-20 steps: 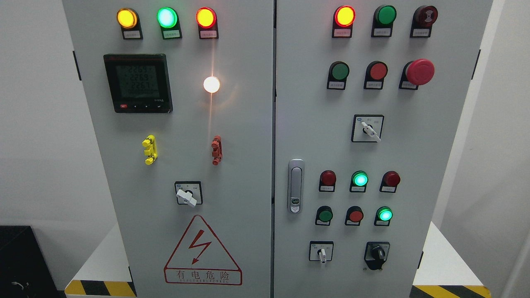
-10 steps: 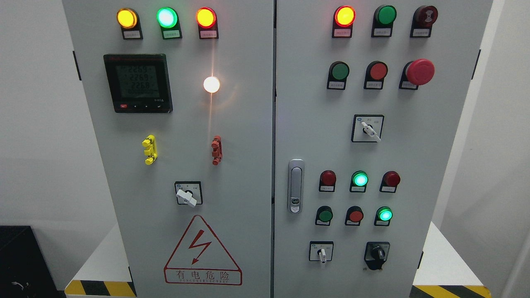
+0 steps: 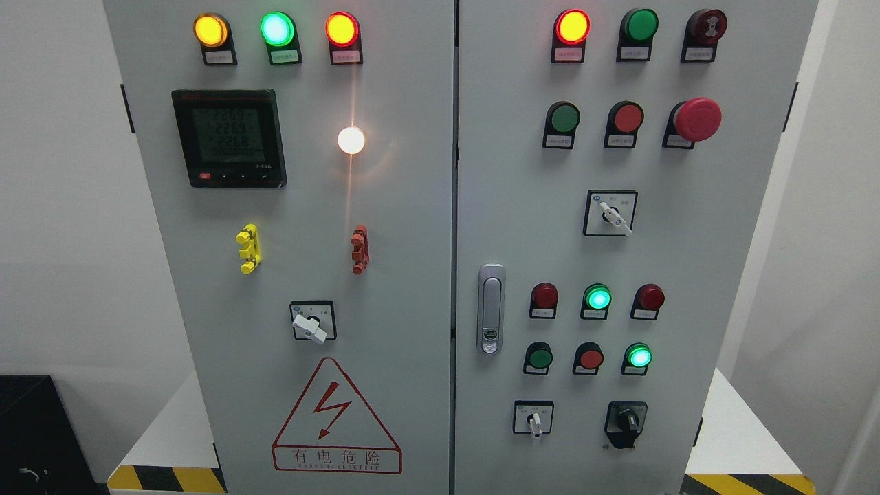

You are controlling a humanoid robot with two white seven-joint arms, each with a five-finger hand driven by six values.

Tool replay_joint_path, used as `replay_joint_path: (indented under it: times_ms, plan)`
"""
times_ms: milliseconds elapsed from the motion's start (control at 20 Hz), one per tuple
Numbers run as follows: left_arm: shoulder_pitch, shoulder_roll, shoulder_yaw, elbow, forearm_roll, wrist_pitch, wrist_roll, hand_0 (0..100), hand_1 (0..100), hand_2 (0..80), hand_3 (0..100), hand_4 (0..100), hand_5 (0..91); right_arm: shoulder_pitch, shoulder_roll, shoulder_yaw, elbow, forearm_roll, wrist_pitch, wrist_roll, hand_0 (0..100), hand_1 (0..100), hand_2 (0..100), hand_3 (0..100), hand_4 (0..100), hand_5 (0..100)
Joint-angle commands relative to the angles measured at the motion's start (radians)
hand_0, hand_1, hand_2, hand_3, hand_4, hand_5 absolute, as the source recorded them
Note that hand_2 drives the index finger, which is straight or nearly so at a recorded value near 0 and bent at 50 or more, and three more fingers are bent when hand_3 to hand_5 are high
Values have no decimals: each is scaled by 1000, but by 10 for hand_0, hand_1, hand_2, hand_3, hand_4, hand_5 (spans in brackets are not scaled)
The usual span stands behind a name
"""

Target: Flip black knob to close circuit

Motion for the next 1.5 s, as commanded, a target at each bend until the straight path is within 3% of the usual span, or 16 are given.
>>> replay_joint_path:
  times_ms: [0,150,1450]
  plan:
    - [23,0,0,-29,0,1,0,120,556,0,0,0,0,-56,-7,8,16,31,20,12,0,0,882,1000,961,1000]
    - [23,0,0,-29,0,1,0,120,556,0,0,0,0,-67,-7,8,14,48,44,47,0,0,880,1000,958,1000]
    - [23,0,0,-29,0,1,0,120,556,0,0,0,0,-182,-7,-35,132,50,83,50,0,0,872,1000,954,1000]
